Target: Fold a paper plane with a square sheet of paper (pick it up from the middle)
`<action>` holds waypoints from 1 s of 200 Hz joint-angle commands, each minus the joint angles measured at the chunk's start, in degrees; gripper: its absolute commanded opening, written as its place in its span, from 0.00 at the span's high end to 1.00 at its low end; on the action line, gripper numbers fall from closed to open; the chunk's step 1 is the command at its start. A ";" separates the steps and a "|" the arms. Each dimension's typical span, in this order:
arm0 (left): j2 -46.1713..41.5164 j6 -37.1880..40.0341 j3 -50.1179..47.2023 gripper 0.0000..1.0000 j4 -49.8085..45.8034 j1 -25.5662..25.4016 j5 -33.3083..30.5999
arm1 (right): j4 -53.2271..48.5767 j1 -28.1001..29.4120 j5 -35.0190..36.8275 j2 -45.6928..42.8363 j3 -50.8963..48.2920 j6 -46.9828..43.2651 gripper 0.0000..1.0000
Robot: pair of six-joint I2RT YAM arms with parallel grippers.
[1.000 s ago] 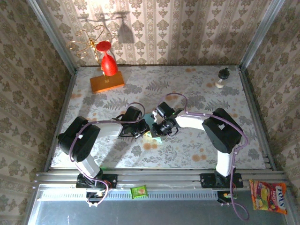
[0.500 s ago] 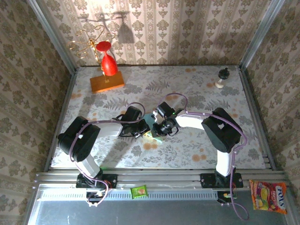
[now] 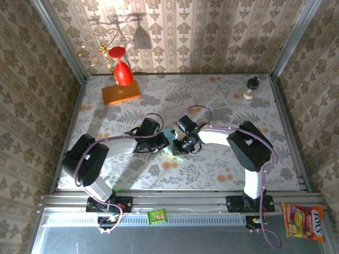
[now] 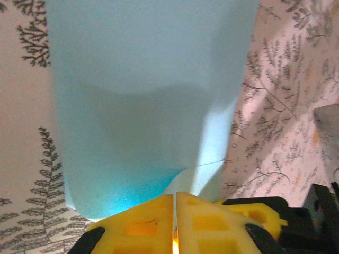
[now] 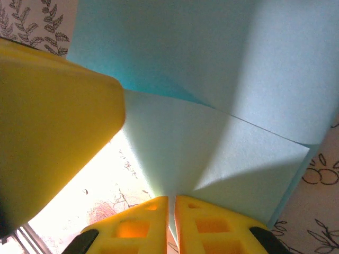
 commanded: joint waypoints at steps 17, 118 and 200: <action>0.26 -0.30 0.38 0.90 -0.38 -1.90 -0.77 | -2.76 -0.27 1.61 2.01 0.51 1.03 0.85; 3.04 -1.52 -1.48 0.93 -1.46 -1.66 -3.33 | -2.96 -0.57 1.50 1.53 0.32 1.42 0.85; 5.48 -1.32 -2.40 0.93 -1.40 -1.27 -3.44 | 0.32 -0.38 -4.76 -4.26 0.14 0.27 0.84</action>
